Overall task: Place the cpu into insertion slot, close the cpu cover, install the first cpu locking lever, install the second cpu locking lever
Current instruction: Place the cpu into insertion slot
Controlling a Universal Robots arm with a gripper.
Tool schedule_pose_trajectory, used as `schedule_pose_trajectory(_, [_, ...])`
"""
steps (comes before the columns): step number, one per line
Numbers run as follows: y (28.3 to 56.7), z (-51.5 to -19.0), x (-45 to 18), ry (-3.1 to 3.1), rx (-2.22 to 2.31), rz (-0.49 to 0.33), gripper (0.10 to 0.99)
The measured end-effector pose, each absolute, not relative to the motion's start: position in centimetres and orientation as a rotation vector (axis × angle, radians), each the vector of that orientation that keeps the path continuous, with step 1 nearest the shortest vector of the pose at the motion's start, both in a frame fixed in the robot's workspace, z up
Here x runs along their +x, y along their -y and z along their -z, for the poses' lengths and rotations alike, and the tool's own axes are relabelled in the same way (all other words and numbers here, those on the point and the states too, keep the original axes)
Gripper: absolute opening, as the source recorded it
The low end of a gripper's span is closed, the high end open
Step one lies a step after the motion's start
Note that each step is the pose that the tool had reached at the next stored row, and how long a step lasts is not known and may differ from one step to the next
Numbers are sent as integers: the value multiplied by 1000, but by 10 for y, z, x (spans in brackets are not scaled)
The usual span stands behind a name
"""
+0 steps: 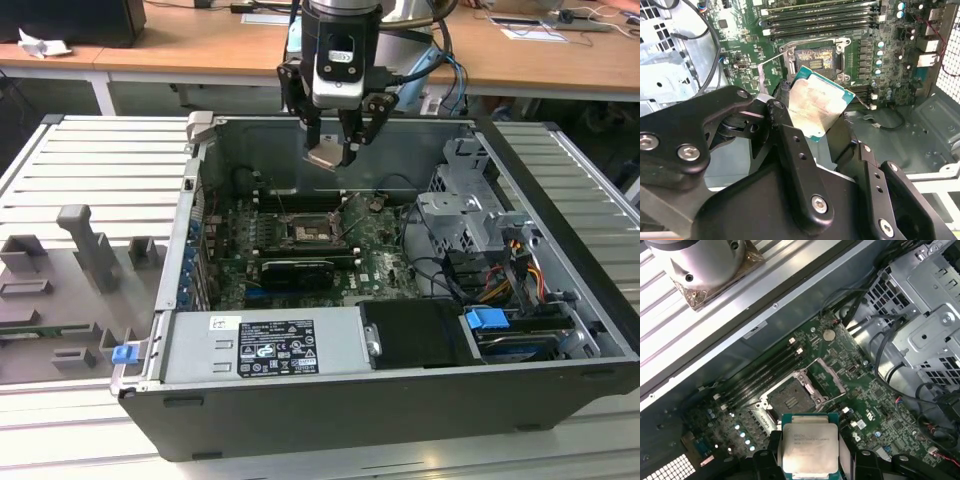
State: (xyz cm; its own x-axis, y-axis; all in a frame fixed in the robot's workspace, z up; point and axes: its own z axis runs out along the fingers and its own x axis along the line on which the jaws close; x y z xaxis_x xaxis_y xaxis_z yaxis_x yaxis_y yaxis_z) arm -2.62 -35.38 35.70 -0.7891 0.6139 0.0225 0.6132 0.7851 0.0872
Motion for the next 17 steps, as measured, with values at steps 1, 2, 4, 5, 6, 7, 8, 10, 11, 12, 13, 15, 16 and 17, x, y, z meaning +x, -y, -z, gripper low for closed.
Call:
schedule_pose_trajectory(1, [354, -357, -26, -2956, 1031, -141, 537])
schedule_pose_trajectory(2, [354, -357, -26, -2949, 1050, -141, 537])
schedule_pose_trajectory(4, [354, -357, -26, -2936, 1083, -141, 537])
schedule_pose_trajectory(5, [354, -356, -26, -2929, 1100, -140, 537])
schedule_pose_trajectory(6, [354, -356, -26, -2920, 1121, -140, 537])
schedule_pose_trajectory(7, [354, -356, -26, -2916, 1132, -140, 537])
schedule_pose_trajectory(8, [354, -356, -26, -2909, 1148, -140, 537])
schedule_pose_trajectory(10, [354, -356, -26, -2896, 1177, -140, 537])
schedule_pose_trajectory(11, [354, -356, -26, -2891, 1189, -140, 537])
schedule_pose_trajectory(12, [354, -356, -26, -2888, 1196, -140, 537])
schedule_pose_trajectory(13, [354, -355, -26, -2883, 1207, -139, 537])
schedule_pose_trajectory(15, [354, -355, -26, -2872, 1230, -139, 537])
schedule_pose_trajectory(16, [354, -355, -26, -2868, 1240, -139, 537])
schedule_pose_trajectory(17, [354, -355, -26, -2865, 1246, -139, 537])
